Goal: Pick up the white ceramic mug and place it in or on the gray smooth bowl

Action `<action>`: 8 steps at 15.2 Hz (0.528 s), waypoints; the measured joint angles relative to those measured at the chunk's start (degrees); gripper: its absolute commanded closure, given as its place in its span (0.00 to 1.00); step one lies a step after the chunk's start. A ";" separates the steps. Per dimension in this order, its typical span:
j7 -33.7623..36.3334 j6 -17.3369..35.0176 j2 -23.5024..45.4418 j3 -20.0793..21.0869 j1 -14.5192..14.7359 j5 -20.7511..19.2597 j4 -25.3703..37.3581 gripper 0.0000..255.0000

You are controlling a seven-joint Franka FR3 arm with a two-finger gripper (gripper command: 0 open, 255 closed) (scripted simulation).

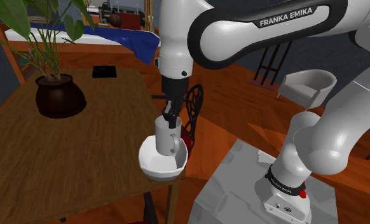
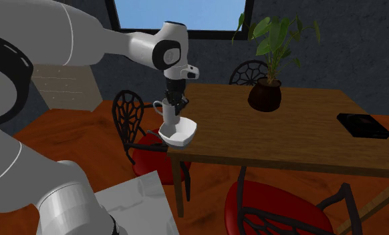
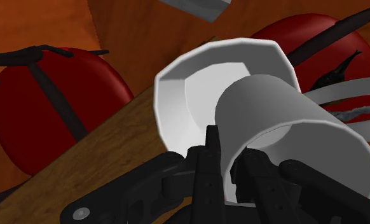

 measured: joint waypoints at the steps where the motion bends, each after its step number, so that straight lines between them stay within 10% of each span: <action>1: 0.06 0.76 0.30 0.10 0.02 -0.03 -0.46 1.00; 8: 0.09 5.86 1.67 0.46 0.09 -0.10 -4.21 1.00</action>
